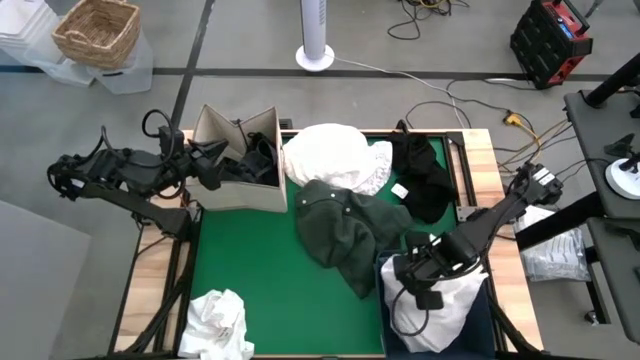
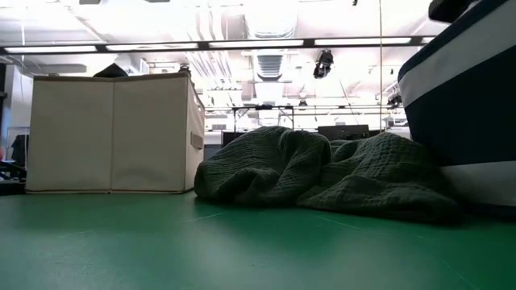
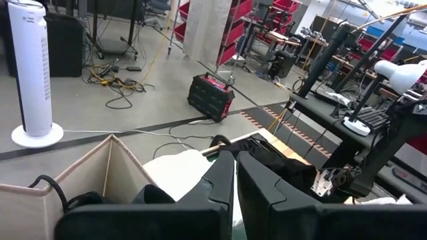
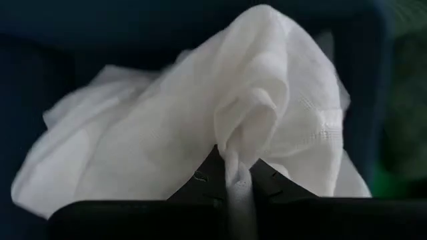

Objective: Sort clothes
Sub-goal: Put the center white cloth into the blue bin

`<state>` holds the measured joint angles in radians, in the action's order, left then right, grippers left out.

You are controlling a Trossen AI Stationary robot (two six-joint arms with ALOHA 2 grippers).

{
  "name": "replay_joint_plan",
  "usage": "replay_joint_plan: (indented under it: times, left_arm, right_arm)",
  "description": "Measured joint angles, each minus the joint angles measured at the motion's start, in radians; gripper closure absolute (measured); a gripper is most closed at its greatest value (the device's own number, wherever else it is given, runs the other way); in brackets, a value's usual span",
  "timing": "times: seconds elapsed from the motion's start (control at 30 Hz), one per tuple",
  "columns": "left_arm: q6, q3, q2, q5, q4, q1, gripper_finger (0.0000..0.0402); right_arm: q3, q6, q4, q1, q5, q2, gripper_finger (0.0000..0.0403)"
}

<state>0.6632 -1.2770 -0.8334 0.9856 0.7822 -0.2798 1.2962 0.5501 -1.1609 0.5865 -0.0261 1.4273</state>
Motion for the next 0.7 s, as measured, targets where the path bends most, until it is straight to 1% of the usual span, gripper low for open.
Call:
replay_joint_plan:
  times: [0.13, 0.2, 0.3, 0.4, 0.47, 0.6, 0.7]
  left_arm:
    - [0.0, 0.0, 0.0, 0.0, 0.0, 0.0, 0.0401]
    - [0.0, 0.0, 0.0, 0.0, 0.0, 0.0, 0.0401]
    - [0.0, 0.0, 0.0, 0.0, 0.0, 0.0, 0.0401]
    - [0.0, 0.001, 0.0, 0.0, 0.0, 0.0, 0.0401]
    - [0.0, 0.001, -0.001, 0.0, 0.0, 0.0, 0.0401]
    - [0.0, 0.001, -0.001, 0.0, 0.0, 0.0, 0.0401]
    - [0.0, 0.001, -0.001, 0.0, 0.0, 0.0, 0.0401]
  right_arm:
    - [-0.043, 0.0, 0.092, 0.0, 0.0, 0.037, 0.0393]
    - [-0.049, 0.0, 0.11, 0.0, 0.0, 0.058, 0.0389]
    - [-0.046, 0.014, 0.109, 0.0, -0.043, 0.07, 0.0373]
    - [-0.012, 0.036, 0.111, 0.0, -0.101, 0.061, 0.0343]
    - [0.017, 0.057, 0.103, 0.0, -0.111, 0.046, 0.0317]
    - [0.09, 0.055, 0.054, 0.0, -0.104, 0.01, 0.0265]
    - [0.163, 0.082, -0.064, -0.001, -0.069, -0.007, 0.0236]
